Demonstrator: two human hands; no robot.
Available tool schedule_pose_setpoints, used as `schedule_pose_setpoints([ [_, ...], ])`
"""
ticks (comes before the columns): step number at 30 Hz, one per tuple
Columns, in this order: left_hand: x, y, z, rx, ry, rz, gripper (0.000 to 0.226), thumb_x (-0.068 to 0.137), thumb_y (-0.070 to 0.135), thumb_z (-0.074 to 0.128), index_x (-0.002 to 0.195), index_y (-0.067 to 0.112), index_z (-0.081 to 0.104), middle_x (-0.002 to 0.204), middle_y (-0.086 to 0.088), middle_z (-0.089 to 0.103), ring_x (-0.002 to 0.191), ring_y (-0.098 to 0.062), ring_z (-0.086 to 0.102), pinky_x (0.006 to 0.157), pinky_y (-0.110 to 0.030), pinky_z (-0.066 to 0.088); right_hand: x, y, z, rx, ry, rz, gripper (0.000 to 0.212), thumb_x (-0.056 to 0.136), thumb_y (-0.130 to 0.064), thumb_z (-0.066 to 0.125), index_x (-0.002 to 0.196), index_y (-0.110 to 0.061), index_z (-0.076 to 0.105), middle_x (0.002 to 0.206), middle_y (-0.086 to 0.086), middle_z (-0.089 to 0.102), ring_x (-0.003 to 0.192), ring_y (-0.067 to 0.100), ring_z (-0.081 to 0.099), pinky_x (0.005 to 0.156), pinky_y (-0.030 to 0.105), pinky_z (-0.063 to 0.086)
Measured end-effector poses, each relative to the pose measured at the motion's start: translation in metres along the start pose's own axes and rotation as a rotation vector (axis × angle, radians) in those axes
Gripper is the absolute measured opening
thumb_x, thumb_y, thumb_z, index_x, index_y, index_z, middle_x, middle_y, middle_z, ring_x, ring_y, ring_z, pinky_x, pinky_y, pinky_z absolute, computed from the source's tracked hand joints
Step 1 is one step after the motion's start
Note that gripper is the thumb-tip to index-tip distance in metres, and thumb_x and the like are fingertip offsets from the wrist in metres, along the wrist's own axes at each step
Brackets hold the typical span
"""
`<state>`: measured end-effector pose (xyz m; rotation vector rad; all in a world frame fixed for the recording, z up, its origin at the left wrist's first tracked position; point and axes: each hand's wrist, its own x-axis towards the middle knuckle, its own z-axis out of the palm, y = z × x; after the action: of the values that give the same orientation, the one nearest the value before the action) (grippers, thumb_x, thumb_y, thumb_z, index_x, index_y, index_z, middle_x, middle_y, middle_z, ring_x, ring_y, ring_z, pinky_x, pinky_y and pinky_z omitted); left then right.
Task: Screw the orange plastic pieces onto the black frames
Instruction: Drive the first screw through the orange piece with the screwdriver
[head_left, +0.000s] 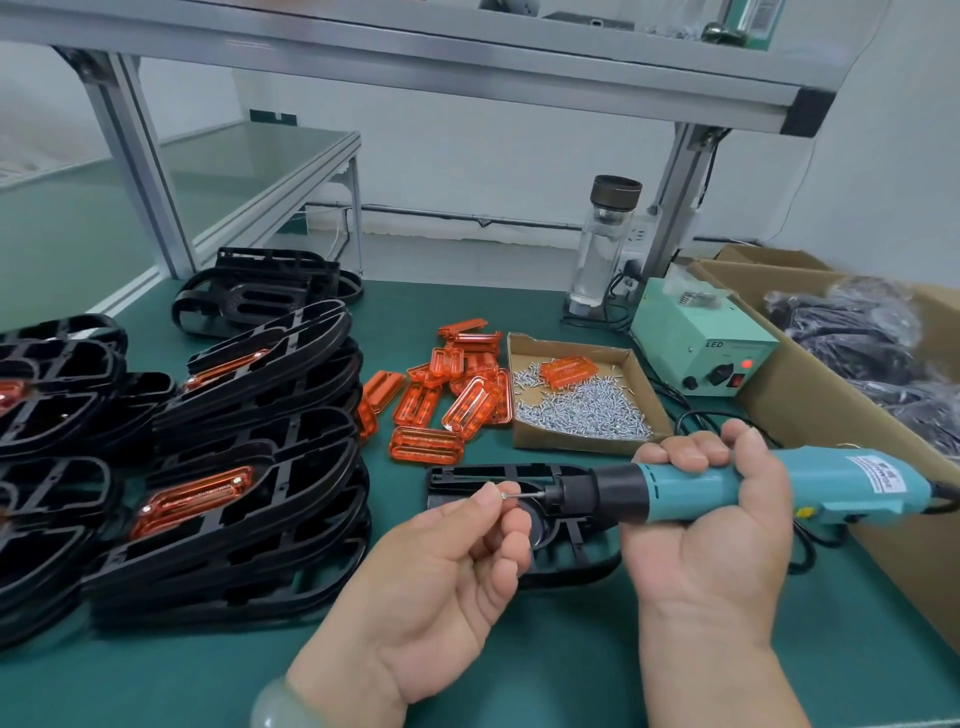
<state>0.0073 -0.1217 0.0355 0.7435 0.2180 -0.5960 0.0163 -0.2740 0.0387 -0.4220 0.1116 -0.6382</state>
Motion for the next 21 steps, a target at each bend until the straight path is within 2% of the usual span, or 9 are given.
schedule_pose_setpoints([
  [7, -0.001, 0.000, -0.001, 0.009, -0.024, -0.001, 0.013, 0.070, 0.017, 0.065, 0.067, 0.009, 0.076, 0.065, -0.009, 0.062, 0.049, -0.012, 0.058, 0.040, -0.017, 0.049, -0.001, -0.002, 0.001, 0.004, 0.000, 0.001, 0.015, 0.097, -0.020, 0.048, 0.083, -0.021, 0.051, 0.061, -0.012, 0.045, 0.051, 0.005, 0.046, 0.063, 0.021, 0.046],
  [15, -0.001, -0.004, -0.001, 0.194, 0.015, 0.163, 0.015, 0.068, 0.022, 0.064, 0.065, 0.013, 0.076, 0.063, -0.007, 0.063, 0.049, -0.010, 0.057, 0.041, -0.017, 0.048, -0.003, 0.000, -0.001, -0.025, -0.028, -0.023, 0.012, 0.096, -0.019, 0.049, 0.085, -0.023, 0.047, 0.060, -0.012, 0.044, 0.051, 0.005, 0.046, 0.063, 0.019, 0.048],
  [21, 0.003, -0.010, -0.004, 0.358, 0.126, 0.313, 0.026, 0.087, 0.015, 0.059, 0.066, 0.012, 0.074, 0.064, -0.008, 0.064, 0.051, -0.012, 0.059, 0.043, -0.018, 0.047, -0.008, 0.001, -0.002, -0.061, -0.061, -0.058, 0.008, 0.094, -0.019, 0.050, 0.088, -0.024, 0.048, 0.060, -0.011, 0.046, 0.052, 0.004, 0.047, 0.064, 0.020, 0.048],
])
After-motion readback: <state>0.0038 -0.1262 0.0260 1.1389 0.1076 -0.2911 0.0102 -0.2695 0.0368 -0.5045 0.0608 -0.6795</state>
